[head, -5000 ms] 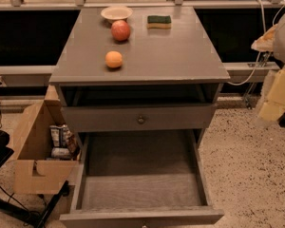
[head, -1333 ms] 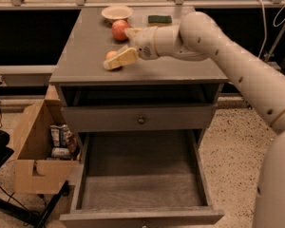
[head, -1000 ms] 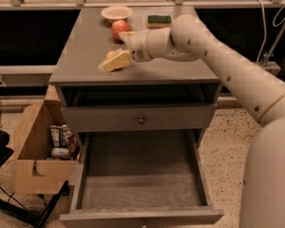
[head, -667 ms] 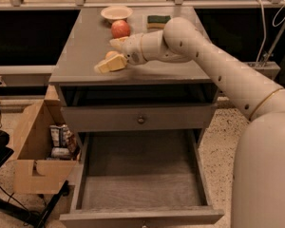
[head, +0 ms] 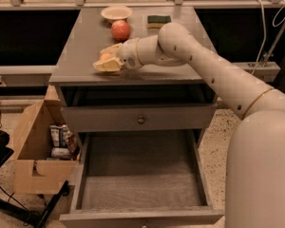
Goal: Place orange into middle drawer
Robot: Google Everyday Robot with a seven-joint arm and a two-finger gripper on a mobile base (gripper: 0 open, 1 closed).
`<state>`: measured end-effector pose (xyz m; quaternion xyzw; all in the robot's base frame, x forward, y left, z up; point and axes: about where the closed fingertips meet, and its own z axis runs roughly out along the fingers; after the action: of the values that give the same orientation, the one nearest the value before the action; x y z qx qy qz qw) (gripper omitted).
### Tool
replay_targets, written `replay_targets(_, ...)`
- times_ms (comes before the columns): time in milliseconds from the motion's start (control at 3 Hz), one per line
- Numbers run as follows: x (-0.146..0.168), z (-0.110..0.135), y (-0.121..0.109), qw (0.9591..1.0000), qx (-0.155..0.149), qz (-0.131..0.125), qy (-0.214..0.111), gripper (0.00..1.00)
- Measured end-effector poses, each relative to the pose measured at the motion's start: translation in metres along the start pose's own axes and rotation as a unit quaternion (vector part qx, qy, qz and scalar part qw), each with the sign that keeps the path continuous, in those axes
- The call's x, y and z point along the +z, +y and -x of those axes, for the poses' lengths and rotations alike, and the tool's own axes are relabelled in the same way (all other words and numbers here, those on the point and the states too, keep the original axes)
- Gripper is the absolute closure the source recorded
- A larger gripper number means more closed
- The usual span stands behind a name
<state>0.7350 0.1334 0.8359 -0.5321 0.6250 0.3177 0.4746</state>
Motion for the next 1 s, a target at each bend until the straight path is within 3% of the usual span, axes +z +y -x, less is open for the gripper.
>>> replay_targets(333, 0.0026, 0.0005, 0.0016, 1.0000, 0.000, 0.002, 0.000, 0.88)
replay_targets(667, 0.0040, 0.0008, 0.0024, 1.0000, 0.000, 0.004, 0.000, 1.00)
replay_targets(1000, 0.0037, 0.0014, 0.0024, 1.0000, 0.000, 0.004, 0.000, 1.00)
